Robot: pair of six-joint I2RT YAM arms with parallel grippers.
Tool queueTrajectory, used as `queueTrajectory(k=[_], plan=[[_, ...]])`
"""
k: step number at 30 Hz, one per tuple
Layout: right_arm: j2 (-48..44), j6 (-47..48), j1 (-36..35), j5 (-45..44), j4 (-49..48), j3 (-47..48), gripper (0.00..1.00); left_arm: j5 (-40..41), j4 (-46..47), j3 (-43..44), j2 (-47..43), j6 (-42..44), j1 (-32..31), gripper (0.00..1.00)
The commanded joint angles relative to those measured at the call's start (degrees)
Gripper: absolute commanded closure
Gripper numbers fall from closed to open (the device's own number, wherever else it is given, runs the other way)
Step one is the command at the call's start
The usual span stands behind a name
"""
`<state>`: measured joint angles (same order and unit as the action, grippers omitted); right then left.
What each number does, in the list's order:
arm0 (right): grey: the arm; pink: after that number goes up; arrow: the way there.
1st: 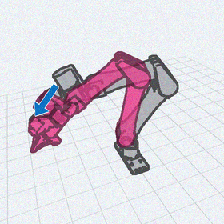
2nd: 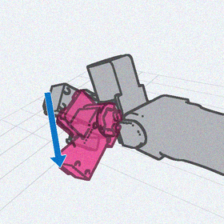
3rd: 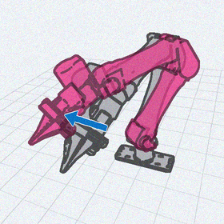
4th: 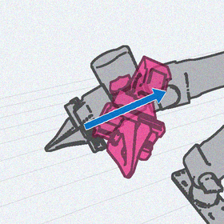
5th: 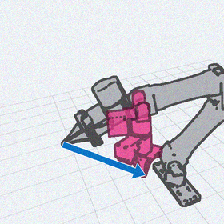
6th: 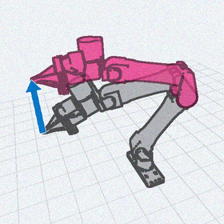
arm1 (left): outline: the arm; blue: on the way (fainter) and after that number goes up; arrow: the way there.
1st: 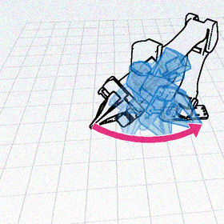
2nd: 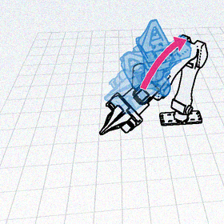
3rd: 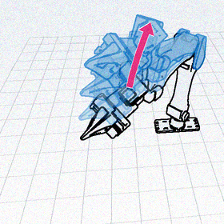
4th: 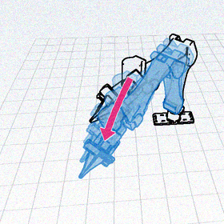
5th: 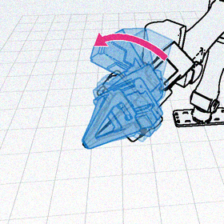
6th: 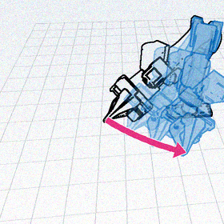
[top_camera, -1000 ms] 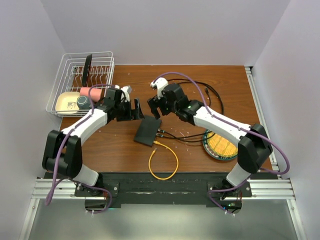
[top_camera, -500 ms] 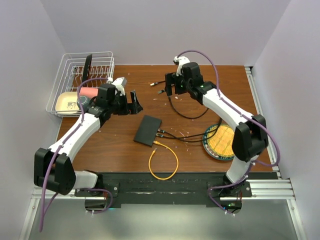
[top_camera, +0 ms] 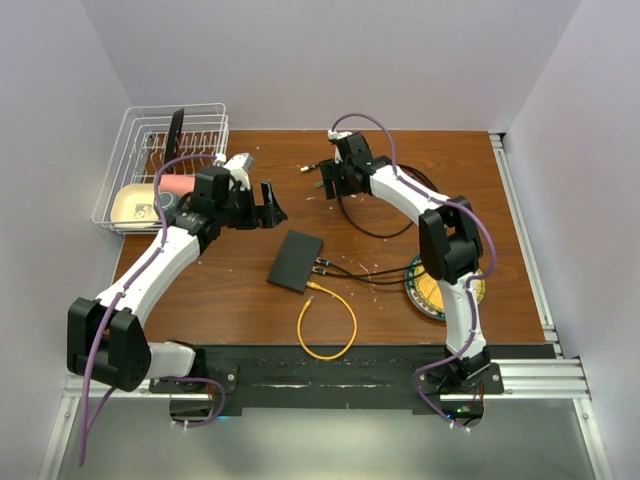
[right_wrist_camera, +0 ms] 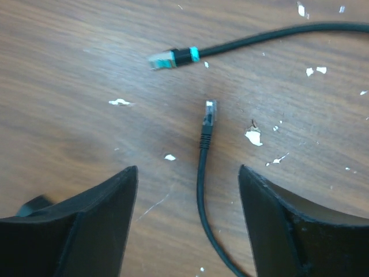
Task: Insert the plug into the switch port
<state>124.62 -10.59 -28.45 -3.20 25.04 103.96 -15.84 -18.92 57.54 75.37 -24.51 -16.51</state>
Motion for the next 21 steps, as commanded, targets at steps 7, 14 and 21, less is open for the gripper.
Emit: queueTrajectory(k=[7, 14, 21], plan=[[3.1, 0.2, -0.1, -5.7, 0.5, 1.3, 0.44, -1.9, 2.3, -0.1, -0.8, 0.4, 0.3, 0.0], [4.6, -0.2, -0.3, -4.2, -0.3, -1.3, 0.56, -1.9, 1.8, -0.7, -0.8, 0.8, 0.3, 0.0], [6.2, -0.3, -0.5, -3.7, -0.3, -1.5, 0.6, -1.7, 1.5, -0.6, -1.0, 1.0, 0.3, 0.0]])
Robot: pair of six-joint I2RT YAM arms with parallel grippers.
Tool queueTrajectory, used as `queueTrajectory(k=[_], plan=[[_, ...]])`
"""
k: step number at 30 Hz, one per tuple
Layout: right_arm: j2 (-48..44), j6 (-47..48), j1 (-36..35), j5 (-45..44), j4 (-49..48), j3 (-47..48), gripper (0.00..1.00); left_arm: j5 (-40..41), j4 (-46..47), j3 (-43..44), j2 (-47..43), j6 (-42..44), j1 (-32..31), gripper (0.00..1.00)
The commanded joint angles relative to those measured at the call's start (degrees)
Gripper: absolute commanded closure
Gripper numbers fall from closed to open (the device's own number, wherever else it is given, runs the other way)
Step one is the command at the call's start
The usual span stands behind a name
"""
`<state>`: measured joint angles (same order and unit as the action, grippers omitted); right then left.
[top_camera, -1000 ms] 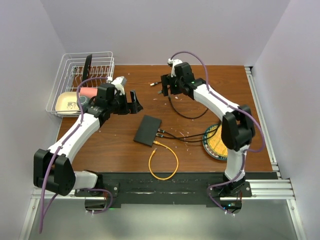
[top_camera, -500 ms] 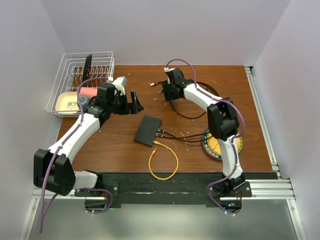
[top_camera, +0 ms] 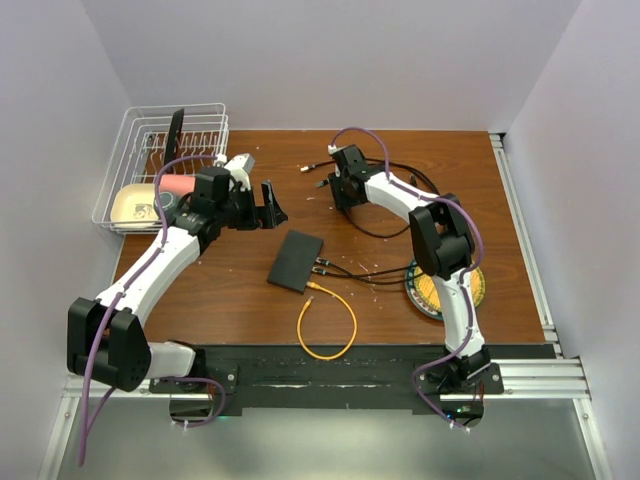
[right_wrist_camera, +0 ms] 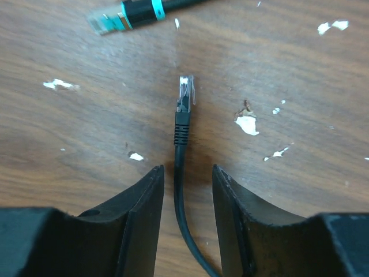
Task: Insert the plug into the switch port
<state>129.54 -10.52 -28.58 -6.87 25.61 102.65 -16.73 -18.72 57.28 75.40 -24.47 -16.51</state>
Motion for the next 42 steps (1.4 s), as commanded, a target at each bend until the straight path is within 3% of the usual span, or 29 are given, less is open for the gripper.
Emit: queueTrajectory(k=[1, 4, 5, 8, 15, 22, 33, 42], plan=[[1.3, -0.4, -0.4, 0.2, -0.7, -0.2, 0.62, -0.8, 1.3, -0.3, -1.0, 0.9, 0.3, 0.0], [1.9, -0.5, -0.6, 0.2, -0.7, -0.3, 0.74, -0.5, 1.1, -0.4, -1.4, 1.0, 0.3, 0.0], [2.1, -0.4, -0.7, 0.3, -0.6, -0.2, 0.84, -0.4, 1.1, -0.4, -1.4, 1.1, 0.3, 0.0], [0.6, -0.2, -0.7, 1.4, -1.1, -1.3, 1.0, 0.2, 0.6, -0.3, -1.8, 1.2, 0.3, 0.0], [-9.5, 2.4, -0.7, 4.5, -3.0, -4.8, 1.0, 0.7, 0.9, 0.4, -2.2, 0.7, 0.3, 0.0], [-22.6, 2.9, -0.9, 12.6, -6.2, -13.3, 1.0, -0.3, 4.5, 2.8, -1.4, -5.5, 0.3, 0.0], [-37.2, 2.4, -1.1, 28.2, -7.5, -24.2, 1.0, -8.0, 12.2, 9.9, 5.3, -13.2, -1.8, 0.1], [-45.0, 3.0, -1.0, 27.8, -7.6, -30.2, 1.0, -9.1, 15.3, 14.2, 11.5, -17.6, -7.6, 0.18]])
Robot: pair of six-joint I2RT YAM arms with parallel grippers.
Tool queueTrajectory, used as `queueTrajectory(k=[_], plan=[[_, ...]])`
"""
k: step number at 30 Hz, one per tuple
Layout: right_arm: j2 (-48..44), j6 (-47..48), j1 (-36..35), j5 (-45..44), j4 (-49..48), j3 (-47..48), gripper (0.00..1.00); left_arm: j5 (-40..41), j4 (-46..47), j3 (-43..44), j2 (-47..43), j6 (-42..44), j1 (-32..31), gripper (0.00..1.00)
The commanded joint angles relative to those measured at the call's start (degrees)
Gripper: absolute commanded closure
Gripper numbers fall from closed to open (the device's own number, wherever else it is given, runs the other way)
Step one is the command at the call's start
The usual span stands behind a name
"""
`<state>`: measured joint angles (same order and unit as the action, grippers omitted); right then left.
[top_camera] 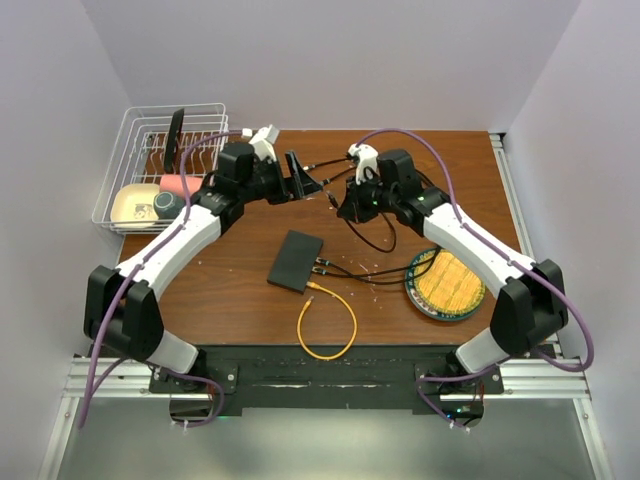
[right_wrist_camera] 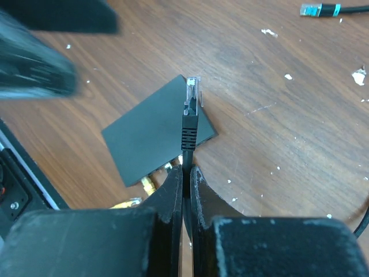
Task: Insert the plug into the switch port
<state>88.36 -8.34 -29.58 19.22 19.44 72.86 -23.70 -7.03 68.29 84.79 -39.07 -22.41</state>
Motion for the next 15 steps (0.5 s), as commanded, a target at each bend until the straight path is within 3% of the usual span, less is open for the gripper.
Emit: queueTrajectory(k=[1, 8, 15], plan=[[-3.9, 0.8, 0.0, 1.9, -1.3, -0.4, 1.0, -2.2, 3.8, 3.4, 2.5, -3.2, -1.9, 0.19], [-4.5, 1.0, -0.1, 2.1, -0.8, -0.1, 1.0, -3.1, 6.0, 3.8, 4.1, -4.7, -3.3, 0.24], [-4.8, 0.6, -0.1, 2.9, -1.4, -0.4, 1.0, -4.7, 10.8, 2.9, 5.5, -7.2, -3.6, 0.37]])
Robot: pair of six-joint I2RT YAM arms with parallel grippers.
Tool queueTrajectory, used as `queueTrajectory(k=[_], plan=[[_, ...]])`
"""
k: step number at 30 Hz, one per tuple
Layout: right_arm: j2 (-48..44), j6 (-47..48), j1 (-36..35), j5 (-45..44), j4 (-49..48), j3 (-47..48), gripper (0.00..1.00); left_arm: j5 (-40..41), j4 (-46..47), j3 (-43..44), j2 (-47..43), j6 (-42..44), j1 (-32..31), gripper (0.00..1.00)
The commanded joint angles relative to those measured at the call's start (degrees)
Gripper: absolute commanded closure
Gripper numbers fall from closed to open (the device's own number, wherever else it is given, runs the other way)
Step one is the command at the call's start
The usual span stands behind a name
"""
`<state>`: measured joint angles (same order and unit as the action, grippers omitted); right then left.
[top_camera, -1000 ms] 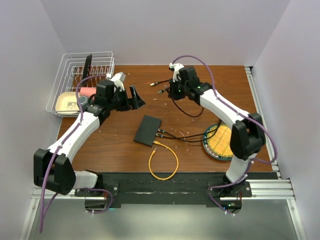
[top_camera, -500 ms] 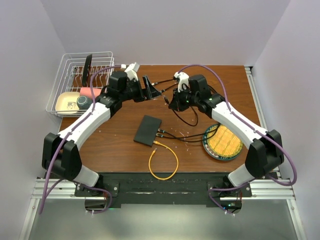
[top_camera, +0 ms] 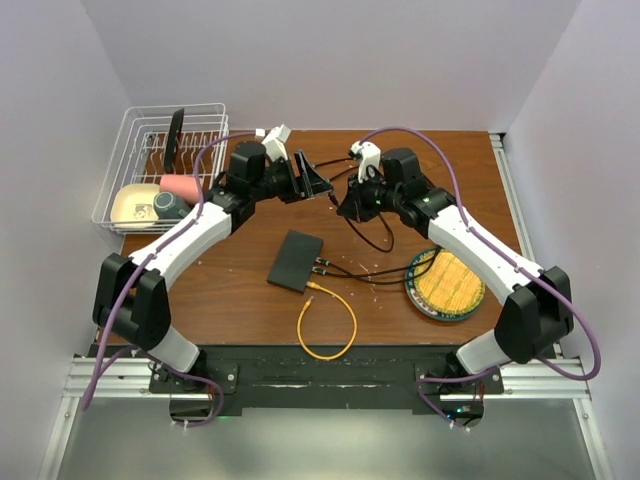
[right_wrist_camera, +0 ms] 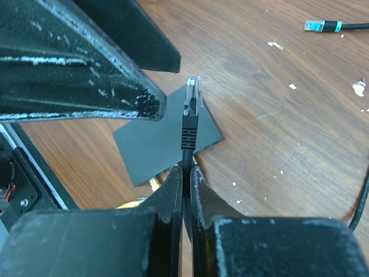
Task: Insert the plug into the switch port
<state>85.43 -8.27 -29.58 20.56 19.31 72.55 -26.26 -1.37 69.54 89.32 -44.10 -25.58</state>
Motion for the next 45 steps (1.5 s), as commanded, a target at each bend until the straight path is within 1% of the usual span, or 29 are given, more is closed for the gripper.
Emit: queueTrajectory(k=[1, 5, 6, 8, 9, 11, 12, 13, 14, 15, 16, 18, 19, 23, 24, 28, 29, 31, 32, 33, 34, 35, 36, 38, 39, 42, 45], plan=[[-2.0, 0.5, -0.1, 2.0, -1.5, -0.1, 1.0, -2.4, 5.5, 1.8, 1.5, -2.2, -0.6, 0.38], [-2.2, 0.5, -0.1, 3.0, -1.5, 0.0, 1.0, -3.4, 6.5, 2.4, 2.7, -2.7, -0.9, 0.46], [-2.3, 0.5, -0.1, 3.2, -1.5, 0.0, 1.0, -3.7, 6.6, 2.5, 3.0, -2.7, -1.0, 0.51], [-2.5, 0.2, -0.1, 3.2, -1.6, 0.0, 1.0, -4.3, 6.6, 2.9, 3.5, -2.8, -1.2, 0.56], [-2.5, 0.1, -0.1, 3.3, -1.7, 0.0, 1.0, -4.4, 6.6, 3.0, 3.7, -2.7, -1.2, 0.61], [-2.7, -0.1, 0.0, 3.3, -1.9, 0.0, 1.0, -4.7, 6.8, 2.9, 3.8, -2.8, -1.3, 0.68], [-2.6, -0.1, -0.1, 3.3, -1.9, 0.1, 1.0, -4.7, 7.0, 2.8, 3.8, -2.8, -1.3, 0.77], [-2.7, -0.1, -0.1, 3.4, -1.9, 0.1, 1.0, -4.4, 7.2, 2.7, 3.4, -2.8, -1.3, 0.82], [-2.7, -0.1, -0.1, 3.4, -1.9, 0.0, 1.0, -4.2, 7.3, 2.6, 3.2, -2.8, -1.3, 0.91], [-2.6, -0.1, -0.1, 3.4, -1.9, 0.0, 0.99, -4.0, 7.8, 2.2, 2.9, -2.8, -1.3, 0.95], [-2.7, -0.1, -0.1, 3.7, -1.6, 0.0, 0.9, -3.9, 8.2, 2.0, 2.4, -2.8, -1.3, 0.99], [-3.1, -0.8, 0.1, 4.5, -1.7, 0.0, 0.75, -4.1, 9.7, 1.2, 1.6, -2.1, -1.3, 1.0], [-3.4, -1.1, 0.1, 4.2, -1.9, -0.1, 0.61, -4.4, 10.3, 0.8, 1.0, -1.9, -1.3, 1.0], [-6.2, -3.5, 0.8, 4.3, -5.4, -1.5, 0.42, -4.9, 14.2, -2.0, -1.5, -1.2, -1.2, 1.0], [-6.7, -4.4, 1.5, 4.9, -5.9, -1.5, 0.39, -5.0, 15.5, -3.0, -2.5, -1.0, -1.2, 1.0], [-7.8, -7.4, 4.2, 11.4, -9.6, -1.5, 0.39, -6.2, 18.5, -4.7, -4.5, -0.1, -1.1, 1.0], [-8.0, -8.4, 4.9, 15.0, -10.9, -2.1, 0.4, -6.3, 19.2, -5.0, -4.9, 0.1, -1.1, 1.0], [-8.5, -12.5, 7.8, 19.1, -16.0, -3.1, 0.42, -6.3, 20.6, -5.9, -6.3, 0.2, -1.0, 1.0], [-8.5, -14.4, 8.8, 23.6, -18.4, -4.8, 0.42, -6.4, 22.6, -6.9, -6.7, 0.0, -0.8, 1.0], [-8.4, -19.2, 11.0, 26.5, -24.4, -5.7, 0.43, -6.9, 23.9, -7.6, -7.7, -0.4, -0.5, 1.0], [-8.1, -21.7, 11.8, 28.7, -27.4, -6.5, 0.43, -7.1, 25.2, -8.2, -8.2, -1.2, -0.3, 1.0], [-7.4, -24.0, 12.6, 32.9, -30.3, -7.9, 0.43, -7.4, 27.5, -9.1, -8.6, -1.5, 0.0, 1.0], [-7.1, -28.4, 13.6, 34.4, -35.3, -8.2, 0.44, -8.0, 28.5, -9.4, -9.2, -1.7, 0.1, 1.0], [-6.2, -31.3, 14.0, 36.6, -38.6, -8.6, 0.43, -8.9, 30.8, -9.7, -9.9, -1.7, 0.2, 1.0], [-6.1, -33.4, 13.9, 38.0, -40.7, -8.5, 0.4, -10.0, 31.4, -9.6, -10.0, -1.5, 0.2, 1.0], [-5.3, -37.2, 14.0, 39.9, -45.0, -8.4, 0.37, -12.3, 34.3, -9.6, -10.2, -1.7, 0.2, 1.0], [-4.2, -39.6, 14.0, 41.1, -46.8, -8.2, 0.37, -14.2, 37.0, -9.4, -9.8, -2.4, 0.2, 1.0]])
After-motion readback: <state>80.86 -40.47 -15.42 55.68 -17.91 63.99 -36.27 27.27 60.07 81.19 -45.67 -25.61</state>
